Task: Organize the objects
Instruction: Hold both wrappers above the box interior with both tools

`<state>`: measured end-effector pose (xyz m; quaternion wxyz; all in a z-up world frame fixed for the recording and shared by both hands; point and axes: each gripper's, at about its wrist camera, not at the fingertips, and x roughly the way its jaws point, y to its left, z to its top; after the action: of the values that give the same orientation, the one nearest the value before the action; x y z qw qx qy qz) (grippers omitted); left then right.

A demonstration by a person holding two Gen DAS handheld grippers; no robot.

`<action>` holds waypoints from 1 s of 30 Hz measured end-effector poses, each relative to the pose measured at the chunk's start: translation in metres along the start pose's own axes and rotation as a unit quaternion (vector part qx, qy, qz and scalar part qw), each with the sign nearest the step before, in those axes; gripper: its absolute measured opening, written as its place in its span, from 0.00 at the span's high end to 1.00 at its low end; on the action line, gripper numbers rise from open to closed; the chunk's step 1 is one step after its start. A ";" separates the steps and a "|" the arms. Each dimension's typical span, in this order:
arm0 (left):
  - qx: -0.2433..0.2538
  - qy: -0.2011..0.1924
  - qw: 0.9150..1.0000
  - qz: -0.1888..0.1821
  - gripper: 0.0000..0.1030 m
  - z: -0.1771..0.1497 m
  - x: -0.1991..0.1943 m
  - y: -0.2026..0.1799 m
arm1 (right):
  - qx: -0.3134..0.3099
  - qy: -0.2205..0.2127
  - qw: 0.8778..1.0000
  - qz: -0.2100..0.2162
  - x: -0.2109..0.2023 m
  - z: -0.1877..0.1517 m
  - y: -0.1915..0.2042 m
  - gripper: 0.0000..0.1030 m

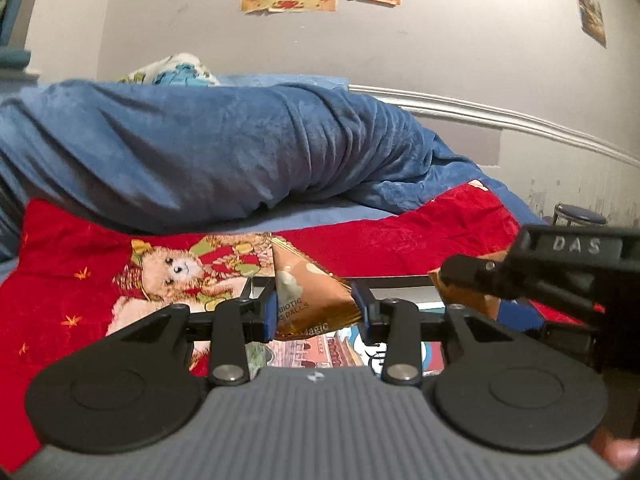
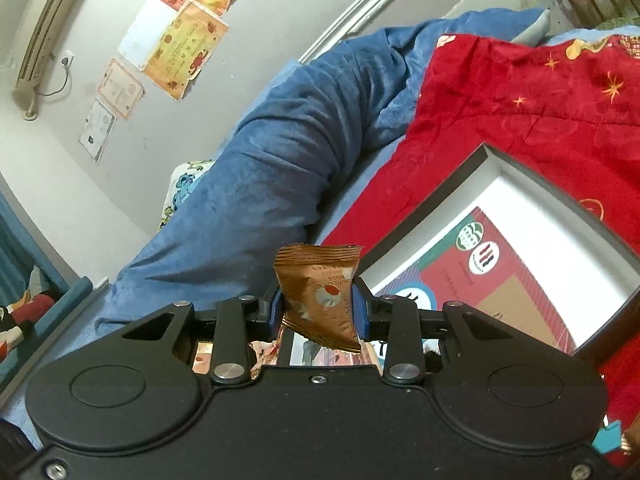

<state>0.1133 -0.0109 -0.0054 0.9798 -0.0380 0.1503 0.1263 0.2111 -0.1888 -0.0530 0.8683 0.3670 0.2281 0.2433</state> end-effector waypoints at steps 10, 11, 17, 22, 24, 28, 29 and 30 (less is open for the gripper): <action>0.006 0.004 1.000 0.002 0.58 0.002 0.002 0.008 | 0.035 -0.019 0.999 0.008 -0.009 0.003 -0.010 0.67; 0.005 0.003 1.000 0.004 0.58 0.003 0.002 0.010 | 0.035 -0.022 0.999 0.009 -0.010 0.005 -0.011 0.68; -0.003 0.007 1.000 -0.003 0.58 0.003 0.006 0.016 | 0.022 -0.014 1.000 -0.005 0.000 0.000 -0.013 0.68; 0.006 0.025 1.000 0.005 0.58 -0.004 0.017 0.015 | -0.010 0.000 1.000 -0.028 0.014 -0.005 -0.012 0.67; 0.012 0.026 1.000 0.010 0.58 -0.007 0.020 0.014 | 0.001 0.006 1.000 -0.031 0.021 -0.004 -0.015 0.67; 0.017 0.039 0.999 0.016 0.58 -0.011 0.026 0.014 | 0.001 0.011 0.999 -0.040 0.030 -0.003 -0.017 0.67; 0.020 0.043 0.999 0.020 0.58 -0.012 0.028 0.014 | -0.002 0.013 0.999 -0.043 0.032 -0.003 -0.017 0.67; 0.025 0.047 0.998 0.028 0.58 -0.013 0.030 0.012 | -0.005 0.014 0.999 -0.046 0.034 -0.003 -0.017 0.67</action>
<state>0.1335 0.0064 -0.0276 0.9684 -0.0153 0.2000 0.1479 0.2399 -0.1777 -0.0755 0.8771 0.3486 0.2556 0.2095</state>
